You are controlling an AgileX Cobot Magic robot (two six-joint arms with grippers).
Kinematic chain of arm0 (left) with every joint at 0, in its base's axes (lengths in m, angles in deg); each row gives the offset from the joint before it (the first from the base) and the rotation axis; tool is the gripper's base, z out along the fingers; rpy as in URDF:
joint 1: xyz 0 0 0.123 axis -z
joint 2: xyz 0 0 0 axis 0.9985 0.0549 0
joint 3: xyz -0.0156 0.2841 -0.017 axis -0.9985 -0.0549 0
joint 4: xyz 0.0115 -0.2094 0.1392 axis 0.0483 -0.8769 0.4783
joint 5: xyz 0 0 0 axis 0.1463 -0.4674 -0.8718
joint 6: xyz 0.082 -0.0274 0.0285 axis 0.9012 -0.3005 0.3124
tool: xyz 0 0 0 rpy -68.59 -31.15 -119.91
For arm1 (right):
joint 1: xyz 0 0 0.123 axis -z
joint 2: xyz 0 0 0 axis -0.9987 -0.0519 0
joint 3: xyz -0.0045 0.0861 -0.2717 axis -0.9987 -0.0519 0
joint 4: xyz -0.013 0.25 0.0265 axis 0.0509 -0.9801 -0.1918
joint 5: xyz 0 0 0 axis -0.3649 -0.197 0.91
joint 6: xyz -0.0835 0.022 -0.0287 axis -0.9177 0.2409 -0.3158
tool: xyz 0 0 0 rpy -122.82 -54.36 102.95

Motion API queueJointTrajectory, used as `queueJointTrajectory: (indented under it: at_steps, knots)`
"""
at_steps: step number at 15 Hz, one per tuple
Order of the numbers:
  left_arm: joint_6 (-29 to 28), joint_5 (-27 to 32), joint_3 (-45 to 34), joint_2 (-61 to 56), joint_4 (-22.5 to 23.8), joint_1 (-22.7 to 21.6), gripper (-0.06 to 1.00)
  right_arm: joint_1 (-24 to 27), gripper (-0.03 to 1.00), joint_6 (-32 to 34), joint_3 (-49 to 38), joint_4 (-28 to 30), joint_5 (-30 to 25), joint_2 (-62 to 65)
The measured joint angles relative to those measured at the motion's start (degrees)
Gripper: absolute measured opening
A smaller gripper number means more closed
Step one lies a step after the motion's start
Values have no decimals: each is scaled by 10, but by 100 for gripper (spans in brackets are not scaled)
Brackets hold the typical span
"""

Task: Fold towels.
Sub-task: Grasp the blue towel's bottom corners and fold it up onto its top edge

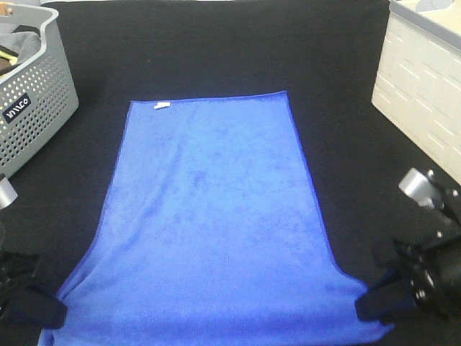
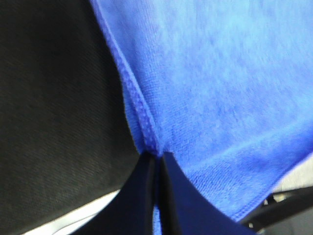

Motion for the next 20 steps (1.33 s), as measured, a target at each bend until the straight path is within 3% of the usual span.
queueJointTrajectory:
  at_steps: [2, 5, 10, 14, 17, 18, 20]
  knots:
    - [-3, -5, 29, 31, 3, 0, 1, -1, 0, 26, 58, 30, -2, -17]
    - [-15, -6, 133, 91, 25, 0, 1, -1, 0, 65, 180, 78, -28, -76]
    - [-120, 3, 363, 238, 151, -1, 1, -1, 0, 113, 403, 119, -69, -214]
    - [-146, 29, 527, 330, 163, -52, 1, -1, 0, 145, 610, 150, -87, -347]
    - [-141, 25, 620, 390, 164, -58, 1, -1, 0, 147, 759, 154, -92, -435]
    - [-141, 25, 620, 390, 164, -58, 1, -1, 0, 147, 759, 154, -92, -435]
    - [-138, 3, 684, 440, 164, -58, 1, -1, 0, 147, 843, 157, -92, -492]
